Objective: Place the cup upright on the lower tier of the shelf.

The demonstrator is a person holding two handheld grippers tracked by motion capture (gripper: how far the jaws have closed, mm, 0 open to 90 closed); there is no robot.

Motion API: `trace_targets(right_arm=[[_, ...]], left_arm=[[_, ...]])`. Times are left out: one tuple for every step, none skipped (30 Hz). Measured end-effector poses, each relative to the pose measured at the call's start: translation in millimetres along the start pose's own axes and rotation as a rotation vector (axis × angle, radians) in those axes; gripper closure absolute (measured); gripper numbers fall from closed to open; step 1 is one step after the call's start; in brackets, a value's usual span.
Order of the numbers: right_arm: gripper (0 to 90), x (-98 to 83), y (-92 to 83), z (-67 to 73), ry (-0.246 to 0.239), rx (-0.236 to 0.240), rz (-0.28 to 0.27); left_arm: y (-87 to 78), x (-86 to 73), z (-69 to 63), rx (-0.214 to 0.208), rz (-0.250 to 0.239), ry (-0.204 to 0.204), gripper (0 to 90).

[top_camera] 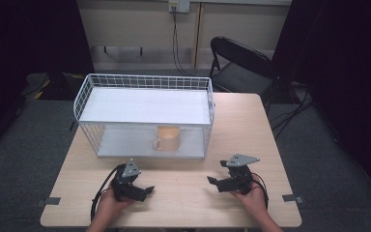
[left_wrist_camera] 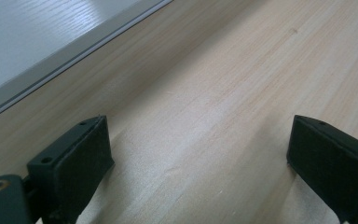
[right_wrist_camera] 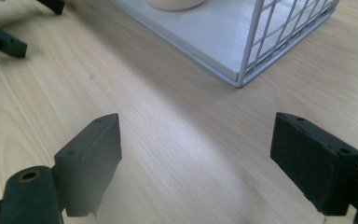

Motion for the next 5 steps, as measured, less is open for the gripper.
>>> trace_targets(right_arm=[[15.7, -1.8, 0.2, -0.2, -0.011, -0.003, 0.006], [15.7, -4.2, 1.1, -0.4, -0.020, -0.009, 0.013], [15.8, -5.9, 2.0, -0.6, -0.022, -0.010, 0.021], [15.8, -6.8, 2.7, -0.7, -0.024, -0.011, 0.024], [15.8, -7.7, 3.5, -0.6, -0.024, -0.011, 0.026]], left_arm=[[0.0, 0.0, 0.0, 0.000, 0.000, 0.000, 5.8], [0.0, 0.0, 0.0, 0.000, 0.000, 0.000, 5.8], [0.0, 0.0, 0.0, 0.000, 0.000, 0.000, 5.8], [0.0, 0.0, 0.0, 0.000, 0.000, 0.000, 5.8], [0.0, 0.0, 0.0, 0.000, 0.000, 0.000, 5.8]])
Point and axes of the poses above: each handheld gripper's, and its own axes: y roughly forward along the jaws, x roughly out of its top, z roughly to its left, the point moved 2 cm from there along y, roughly forward along the jaws, and after that the axes turned 9 degrees about -z, right-handed, at the moved point
